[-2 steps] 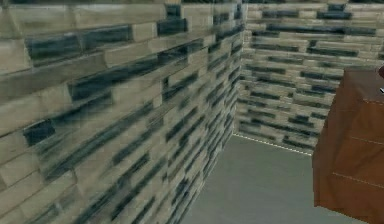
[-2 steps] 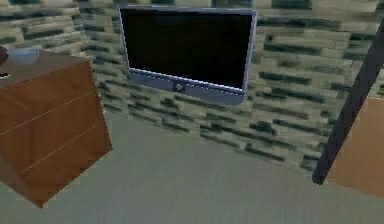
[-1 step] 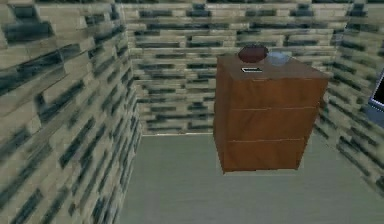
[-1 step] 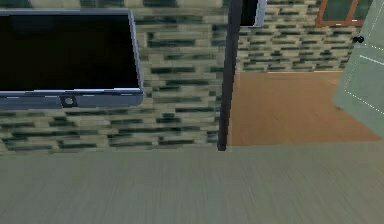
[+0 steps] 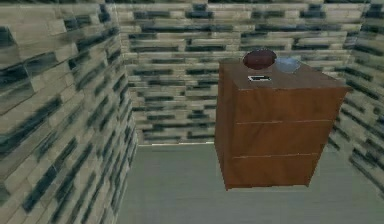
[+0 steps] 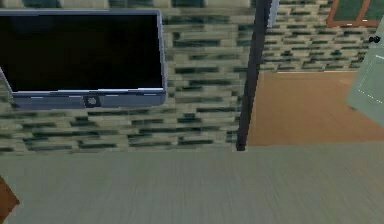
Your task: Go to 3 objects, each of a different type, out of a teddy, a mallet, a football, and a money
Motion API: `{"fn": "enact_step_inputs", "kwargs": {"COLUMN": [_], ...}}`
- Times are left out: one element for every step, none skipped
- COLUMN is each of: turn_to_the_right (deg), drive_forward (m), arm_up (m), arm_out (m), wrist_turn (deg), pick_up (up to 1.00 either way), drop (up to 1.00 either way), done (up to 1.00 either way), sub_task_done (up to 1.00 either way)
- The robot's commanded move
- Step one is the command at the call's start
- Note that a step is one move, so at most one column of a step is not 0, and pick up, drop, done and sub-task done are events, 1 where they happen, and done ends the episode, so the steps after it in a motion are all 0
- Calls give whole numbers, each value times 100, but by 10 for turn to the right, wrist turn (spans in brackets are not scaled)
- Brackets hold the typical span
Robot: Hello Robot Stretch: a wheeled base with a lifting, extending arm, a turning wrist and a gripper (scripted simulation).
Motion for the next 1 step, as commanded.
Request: {"fn": "enact_step_inputs", "kwargs": {"turn_to_the_right": [450], "drive_forward": [0], "arm_up": [0], "arm_out": [0], "wrist_turn": [0], "pick_up": [0], "drop": [0], "done": [0], "sub_task_done": [0]}}
